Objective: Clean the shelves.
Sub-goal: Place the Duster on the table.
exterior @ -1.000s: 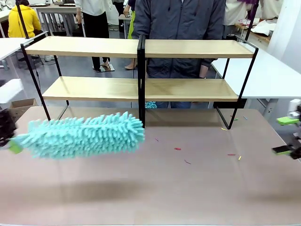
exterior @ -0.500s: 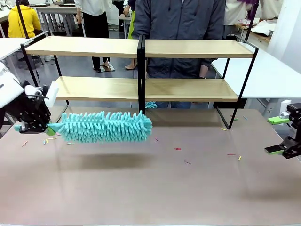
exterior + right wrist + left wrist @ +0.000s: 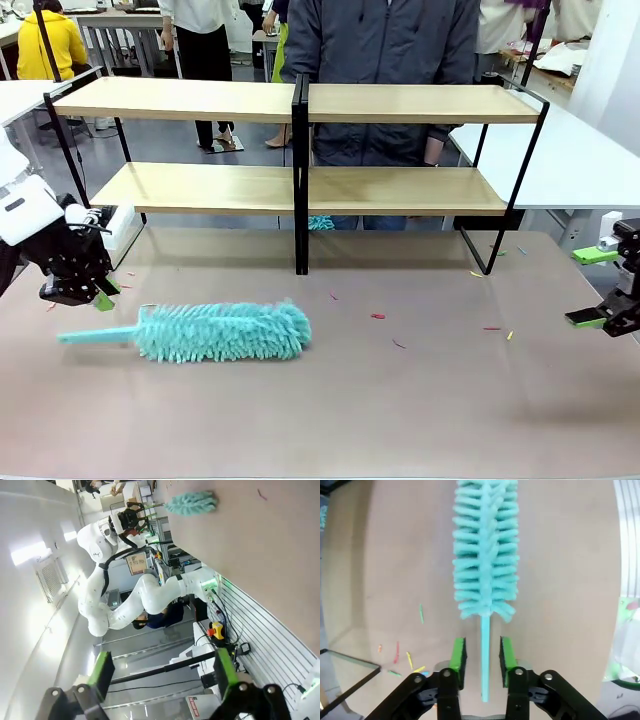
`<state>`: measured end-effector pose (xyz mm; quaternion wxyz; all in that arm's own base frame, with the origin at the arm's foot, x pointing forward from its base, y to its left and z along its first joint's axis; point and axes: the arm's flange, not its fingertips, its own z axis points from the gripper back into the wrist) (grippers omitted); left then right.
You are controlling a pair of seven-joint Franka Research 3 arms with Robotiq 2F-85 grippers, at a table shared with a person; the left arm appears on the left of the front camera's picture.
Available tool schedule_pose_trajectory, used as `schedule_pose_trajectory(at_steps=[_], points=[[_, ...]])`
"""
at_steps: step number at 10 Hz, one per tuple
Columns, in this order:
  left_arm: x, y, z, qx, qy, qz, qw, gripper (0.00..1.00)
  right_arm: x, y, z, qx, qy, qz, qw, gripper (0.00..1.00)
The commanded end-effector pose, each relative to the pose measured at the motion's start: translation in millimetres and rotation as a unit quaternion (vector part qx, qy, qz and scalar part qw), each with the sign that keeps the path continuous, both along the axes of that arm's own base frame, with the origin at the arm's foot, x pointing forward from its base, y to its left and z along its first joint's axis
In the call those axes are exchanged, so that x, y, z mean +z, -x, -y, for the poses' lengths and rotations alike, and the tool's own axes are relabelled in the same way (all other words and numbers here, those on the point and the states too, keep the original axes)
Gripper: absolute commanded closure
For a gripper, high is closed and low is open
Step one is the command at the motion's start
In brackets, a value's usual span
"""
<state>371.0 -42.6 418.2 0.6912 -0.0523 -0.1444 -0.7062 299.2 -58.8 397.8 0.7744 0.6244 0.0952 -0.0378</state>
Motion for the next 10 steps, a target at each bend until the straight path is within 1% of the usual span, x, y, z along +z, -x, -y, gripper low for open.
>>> schedule_pose_trajectory(at_steps=[1, 2, 3, 4, 5, 6, 7, 8, 9, 10], points=[[-0.1, 62.8, -20.0, 0.028, 0.050, 0.004, 0.998, 0.00, 2.7, 3.3, 1.3, 0.006, -0.001, 0.005, 1.000, 0.00], [16.2, 67.1, -33.9, 0.060, 0.086, -0.008, 0.994, 0.00, 2.7, 3.3, 1.3, 0.006, -0.001, 0.005, 1.000, 0.00], [35.3, 71.1, -53.6, 0.102, 0.135, -0.058, 0.984, 0.00, 0.1, 0.0, -0.1, 0.000, 0.000, 0.000, 1.000, 0.00], [53.2, 73.2, -76.3, 0.156, 0.180, -0.144, 0.960, 0.00, 14.9, 5.7, 13.2, -0.008, -0.031, 0.016, 0.999, 0.00], [71.7, 71.2, -106.0, 0.224, 0.255, -0.229, 0.912, 0.00, 34.8, 11.1, 22.4, 0.004, -0.092, 0.039, 0.995, 0.00], [82.4, 63.1, -132.6, 0.284, 0.321, -0.303, 0.851, 0.00, 48.1, 13.7, 26.1, 0.003, -0.094, 0.060, 0.994, 0.00], [87.5, 50.7, -157.7, 0.355, 0.355, -0.365, 0.784, 0.00, 59.7, 15.4, 29.1, -0.001, -0.099, 0.075, 0.992, 0.00], [97.0, 40.8, -186.0, 0.388, 0.431, -0.367, 0.728, 0.00, 68.8, 15.7, 34.0, -0.007, -0.103, 0.093, 0.990, 0.00], [106.2, 35.8, -207.7, 0.398, 0.500, -0.360, 0.680, 0.00, 74.7, 15.2, 38.0, -0.007, -0.105, 0.102, 0.989, 0.00], [113.6, 29.1, -221.4, 0.373, 0.558, -0.364, 0.646, 0.00, 75.9, 15.0, 39.6, -0.008, -0.092, 0.108, 0.990, 0.00]])
